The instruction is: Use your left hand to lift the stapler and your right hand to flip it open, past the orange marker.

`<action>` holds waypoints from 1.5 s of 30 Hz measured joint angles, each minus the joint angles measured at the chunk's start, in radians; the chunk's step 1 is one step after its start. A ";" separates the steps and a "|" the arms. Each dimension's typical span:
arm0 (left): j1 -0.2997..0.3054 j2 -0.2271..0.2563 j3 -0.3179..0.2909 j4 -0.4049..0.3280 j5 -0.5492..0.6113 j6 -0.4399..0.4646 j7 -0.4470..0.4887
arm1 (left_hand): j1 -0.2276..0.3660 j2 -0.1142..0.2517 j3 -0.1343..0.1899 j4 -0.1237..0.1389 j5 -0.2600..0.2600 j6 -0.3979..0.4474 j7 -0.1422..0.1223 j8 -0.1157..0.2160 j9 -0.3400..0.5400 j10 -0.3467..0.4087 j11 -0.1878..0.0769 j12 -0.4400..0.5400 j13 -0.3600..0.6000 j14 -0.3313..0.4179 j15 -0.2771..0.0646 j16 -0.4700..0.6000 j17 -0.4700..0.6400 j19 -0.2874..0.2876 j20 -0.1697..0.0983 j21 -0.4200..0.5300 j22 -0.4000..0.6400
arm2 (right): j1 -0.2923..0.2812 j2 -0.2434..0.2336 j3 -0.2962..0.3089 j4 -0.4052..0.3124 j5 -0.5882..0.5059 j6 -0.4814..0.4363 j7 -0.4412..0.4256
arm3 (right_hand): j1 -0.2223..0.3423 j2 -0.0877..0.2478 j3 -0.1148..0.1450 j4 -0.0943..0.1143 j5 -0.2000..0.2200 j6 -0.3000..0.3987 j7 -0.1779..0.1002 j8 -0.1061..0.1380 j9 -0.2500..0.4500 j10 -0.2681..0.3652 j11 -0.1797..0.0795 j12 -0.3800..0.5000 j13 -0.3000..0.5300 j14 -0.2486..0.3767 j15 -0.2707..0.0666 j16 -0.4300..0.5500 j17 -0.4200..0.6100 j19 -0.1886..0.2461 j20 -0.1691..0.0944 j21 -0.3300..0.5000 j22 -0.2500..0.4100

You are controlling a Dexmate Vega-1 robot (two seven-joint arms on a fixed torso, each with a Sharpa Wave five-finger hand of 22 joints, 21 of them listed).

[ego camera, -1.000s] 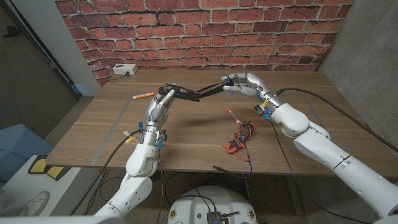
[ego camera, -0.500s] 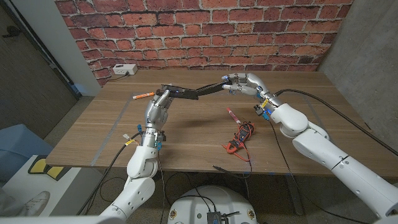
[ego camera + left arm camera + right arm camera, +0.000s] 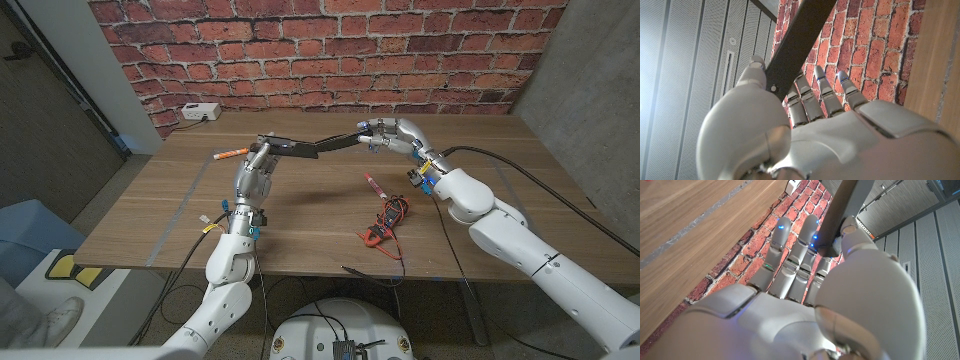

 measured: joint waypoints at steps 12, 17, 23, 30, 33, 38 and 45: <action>-0.027 -0.033 -0.009 0.032 -0.003 -0.022 -0.034 | 0.000 0.000 0.005 -0.003 0.008 0.004 -0.004 -0.008 0.000 0.000 0.000 0.035 0.022 -0.006 -0.006 -0.011 -0.005 0.000 0.000 0.000 0.000 | -0.013 0.020 -0.004 0.011 0.024 0.019 -0.010 | 0.000 0.000 -0.001 0.004 0.000 0.000 0.000 0.000 0.000 0.000 0.000 0.000 0.000 0.000 0.000 0.000 0.007 -0.006 0.002 0.007 -0.003; -0.034 -0.046 -0.008 0.045 -0.003 -0.034 -0.045 | 0.000 0.000 0.005 -0.003 0.008 0.004 -0.004 -0.008 0.000 0.000 0.000 0.035 0.027 -0.006 -0.006 -0.014 -0.005 0.000 0.000 0.000 0.000 | -0.017 0.029 -0.003 0.021 0.041 0.027 -0.010 | 0.000 0.000 -0.001 0.004 -0.001 0.000 0.000 0.000 0.000 0.000 0.000 -0.001 0.000 0.000 0.000 0.000 0.012 -0.006 0.002 0.011 -0.003; -0.046 -0.067 -0.006 0.066 -0.011 -0.050 -0.064 | 0.000 0.000 0.005 -0.003 0.008 0.004 -0.004 -0.008 0.000 0.000 0.000 0.035 0.022 -0.006 -0.006 -0.015 -0.005 0.000 0.000 0.000 0.000 | -0.022 0.038 0.002 0.028 0.058 0.036 -0.009 | 0.000 0.000 -0.001 0.005 -0.001 0.000 0.000 0.000 0.000 0.000 0.000 -0.002 0.000 0.000 0.000 -0.001 0.012 -0.006 0.002 0.016 -0.006; -0.058 -0.088 -0.004 0.085 -0.016 -0.065 -0.079 | 0.000 0.000 0.005 -0.003 0.016 0.004 -0.004 -0.009 0.000 0.000 0.000 0.035 0.015 -0.006 -0.006 -0.015 -0.005 0.000 0.000 0.000 0.000 | -0.028 0.047 0.010 0.034 0.081 0.044 -0.009 | 0.000 0.000 -0.001 0.005 -0.004 0.002 0.002 -0.006 0.000 0.000 0.000 -0.003 0.000 0.000 0.000 -0.005 0.009 -0.006 0.002 0.023 -0.007; -0.063 -0.097 -0.002 0.094 -0.023 -0.070 -0.088 | 0.000 0.000 0.005 -0.003 0.016 0.004 -0.004 -0.013 0.000 0.000 0.000 0.035 0.013 -0.006 -0.006 -0.019 -0.005 0.000 0.000 0.000 0.000 | -0.032 0.050 0.014 0.034 0.089 0.046 -0.012 | 0.000 0.000 -0.001 0.005 -0.002 0.005 0.005 -0.008 0.000 0.000 0.000 -0.004 0.000 0.000 0.000 -0.012 0.009 -0.006 0.002 0.023 -0.007; -0.073 -0.112 0.000 0.109 -0.035 -0.076 -0.104 | 0.000 0.000 0.005 -0.003 0.016 0.007 -0.007 -0.013 0.000 0.000 0.000 0.035 0.011 -0.006 -0.006 -0.019 -0.005 0.000 0.000 0.000 0.000 | -0.038 0.051 0.018 0.034 0.101 0.046 -0.019 | 0.000 0.000 -0.001 0.005 0.000 0.005 0.005 -0.008 -0.002 0.009 -0.002 -0.007 0.000 0.000 0.000 -0.012 0.009 -0.006 0.002 0.023 -0.012; -0.083 -0.132 0.000 0.127 -0.044 -0.089 -0.119 | -0.006 -0.005 0.005 -0.003 0.021 0.007 -0.018 -0.016 0.000 0.001 0.001 0.035 0.007 -0.006 -0.006 -0.019 -0.005 0.000 0.000 0.000 0.000 | -0.048 0.051 0.028 0.029 0.112 0.045 -0.025 | 0.000 0.000 -0.001 0.005 0.000 0.005 0.005 -0.008 -0.002 0.011 -0.004 -0.011 0.000 0.000 0.000 -0.016 0.009 -0.006 0.002 0.030 -0.012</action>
